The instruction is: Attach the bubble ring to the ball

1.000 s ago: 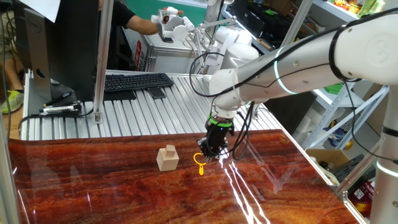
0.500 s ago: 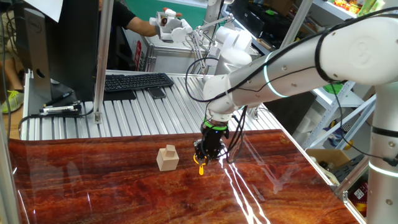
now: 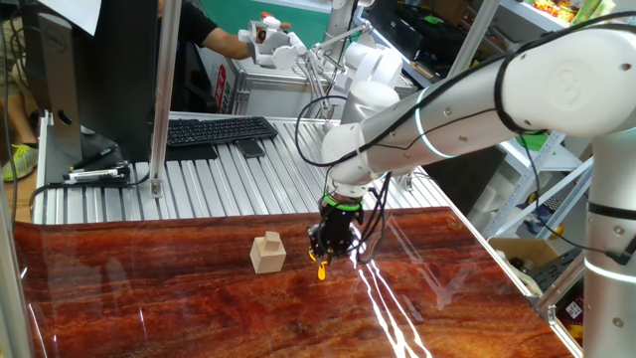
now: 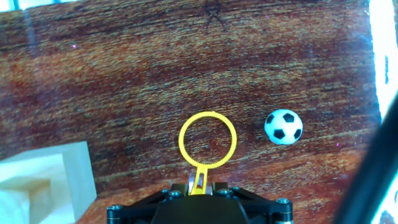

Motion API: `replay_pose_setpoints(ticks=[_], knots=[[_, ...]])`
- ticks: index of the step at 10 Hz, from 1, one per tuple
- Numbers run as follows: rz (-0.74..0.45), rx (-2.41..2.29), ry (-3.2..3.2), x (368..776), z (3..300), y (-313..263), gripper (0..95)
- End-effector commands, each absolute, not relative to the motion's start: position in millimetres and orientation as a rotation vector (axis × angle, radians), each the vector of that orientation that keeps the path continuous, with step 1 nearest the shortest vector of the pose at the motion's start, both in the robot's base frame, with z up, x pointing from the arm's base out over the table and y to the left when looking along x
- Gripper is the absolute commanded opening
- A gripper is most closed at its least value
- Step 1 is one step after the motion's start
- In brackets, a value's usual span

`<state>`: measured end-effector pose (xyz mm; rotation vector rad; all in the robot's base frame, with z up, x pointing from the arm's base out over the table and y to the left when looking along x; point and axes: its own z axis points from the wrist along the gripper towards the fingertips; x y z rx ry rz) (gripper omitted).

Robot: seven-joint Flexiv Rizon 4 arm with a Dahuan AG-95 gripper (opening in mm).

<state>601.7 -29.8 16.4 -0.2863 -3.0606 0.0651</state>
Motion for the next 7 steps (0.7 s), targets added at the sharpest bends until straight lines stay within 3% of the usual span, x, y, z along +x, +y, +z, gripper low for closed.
replay_pose_setpoints(ticks=[1, 7], knots=[[0.063, -0.368, -3.054, 603.0, 13.2, -30.7, 38.0], [0.034, -0.488, -3.034, 603.8, 8.6, -28.8, 38.0]])
